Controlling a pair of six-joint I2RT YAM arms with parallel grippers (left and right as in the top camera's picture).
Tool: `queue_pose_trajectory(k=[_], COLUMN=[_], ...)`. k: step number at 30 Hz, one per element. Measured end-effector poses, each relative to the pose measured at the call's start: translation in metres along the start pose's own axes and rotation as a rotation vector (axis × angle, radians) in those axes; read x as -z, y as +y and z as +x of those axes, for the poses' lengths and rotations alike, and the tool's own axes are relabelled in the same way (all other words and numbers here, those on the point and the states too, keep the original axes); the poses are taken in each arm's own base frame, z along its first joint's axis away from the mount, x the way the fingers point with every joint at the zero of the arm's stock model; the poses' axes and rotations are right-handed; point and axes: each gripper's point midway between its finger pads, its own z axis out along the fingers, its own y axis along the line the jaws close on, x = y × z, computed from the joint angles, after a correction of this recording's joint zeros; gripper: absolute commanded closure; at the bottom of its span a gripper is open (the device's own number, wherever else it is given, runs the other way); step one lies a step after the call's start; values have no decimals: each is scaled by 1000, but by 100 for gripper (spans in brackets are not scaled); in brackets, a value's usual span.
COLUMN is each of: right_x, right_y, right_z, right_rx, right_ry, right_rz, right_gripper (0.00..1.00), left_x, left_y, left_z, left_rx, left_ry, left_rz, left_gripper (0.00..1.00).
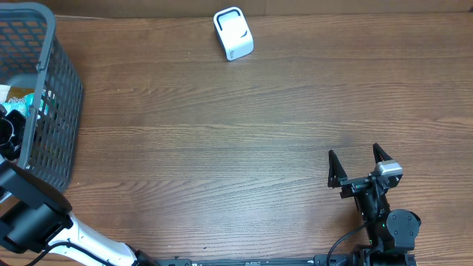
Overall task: Scan the item barcode
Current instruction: 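Grasp the yellow dish-soap bottle in the basket with the left gripper, then lift the bottle out and carry it toward the white scanner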
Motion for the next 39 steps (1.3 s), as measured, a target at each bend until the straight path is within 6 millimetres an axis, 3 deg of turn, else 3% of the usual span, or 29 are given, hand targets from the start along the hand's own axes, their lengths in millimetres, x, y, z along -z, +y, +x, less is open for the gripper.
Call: queue_pose_trajectory(k=[4,12,15,21,28,33,39], right_x=[0,0,0,0,0,0,0], right_y=[0,0,0,0,0,0,0], right_z=[0,0,0,0,0,0,0], right_rx=[0,0,0,0,0,0,0], right_ry=[0,0,0,0,0,0,0], right_rz=[0,0,0,0,0,0,0], right_gripper=[0,0,0,0,0,0,0], left_x=[1,14,49,152,252,288,294], left_y=[0,-1,-5,-22,-62,-97,-151], left_z=[-1,-3,-20,-55,-57,-34,1], left_rx=[5,7,3,-13,-34,-89,-196], left_ry=[-2,25,-43,-321,-579,-623,-564], left_rz=[-2,-6,-2,61,285,423,523], left_gripper=[79,81,82,82,83,83,83])
